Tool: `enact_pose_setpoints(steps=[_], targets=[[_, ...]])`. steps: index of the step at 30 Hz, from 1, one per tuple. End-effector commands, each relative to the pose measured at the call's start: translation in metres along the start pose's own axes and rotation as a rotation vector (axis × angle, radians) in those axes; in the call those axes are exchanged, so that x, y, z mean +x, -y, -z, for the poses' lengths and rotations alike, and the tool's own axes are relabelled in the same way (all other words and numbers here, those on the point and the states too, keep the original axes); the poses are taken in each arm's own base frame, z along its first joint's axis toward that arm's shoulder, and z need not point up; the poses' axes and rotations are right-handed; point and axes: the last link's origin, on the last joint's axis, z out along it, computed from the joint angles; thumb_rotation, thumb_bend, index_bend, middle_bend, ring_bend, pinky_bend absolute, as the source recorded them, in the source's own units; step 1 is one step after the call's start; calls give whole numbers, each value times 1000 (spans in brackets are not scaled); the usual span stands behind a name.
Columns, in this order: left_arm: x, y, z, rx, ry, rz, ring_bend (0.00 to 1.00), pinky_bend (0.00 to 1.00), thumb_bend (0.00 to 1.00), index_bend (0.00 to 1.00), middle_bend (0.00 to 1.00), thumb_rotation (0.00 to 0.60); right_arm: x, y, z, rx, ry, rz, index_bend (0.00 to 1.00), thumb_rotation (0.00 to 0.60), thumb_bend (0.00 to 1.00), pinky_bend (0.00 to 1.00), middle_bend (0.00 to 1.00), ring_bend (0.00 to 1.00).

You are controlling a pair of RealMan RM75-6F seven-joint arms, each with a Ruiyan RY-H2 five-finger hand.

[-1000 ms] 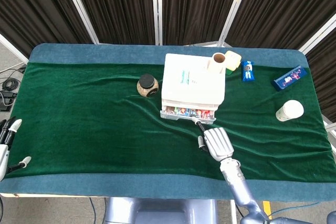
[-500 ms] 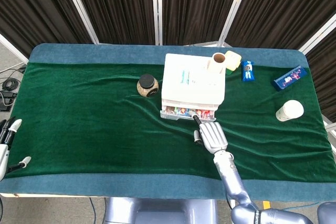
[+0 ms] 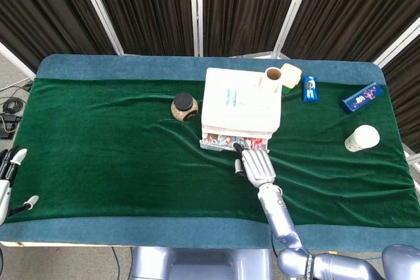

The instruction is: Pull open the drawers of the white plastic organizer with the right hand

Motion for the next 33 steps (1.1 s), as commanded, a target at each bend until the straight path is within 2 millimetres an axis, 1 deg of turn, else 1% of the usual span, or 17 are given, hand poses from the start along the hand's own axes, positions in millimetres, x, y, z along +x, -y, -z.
enact_pose_setpoints(steps=[1, 12, 21, 33], targets=[[0, 0, 0, 1, 1, 0, 0, 0, 78, 0, 0, 600, 0, 3, 1, 9, -7, -2, 396, 600, 641, 849, 930, 958], [0, -1, 0, 0, 0, -2, 0, 0, 78, 0, 0, 600, 2, 7, 5, 21, -18, -17, 464, 600, 643, 850, 932, 958], [0, 0, 0, 3, -1, 0, 0, 0, 79, 0, 0, 600, 1, 5, 9, 9, -5, -10, 494, 600, 643, 850, 932, 959], [0, -1, 0, 1, -1, -2, 0, 0, 79, 0, 0, 600, 4, 3, 16, 6, -14, -18, 549, 600, 647, 851, 935, 960]])
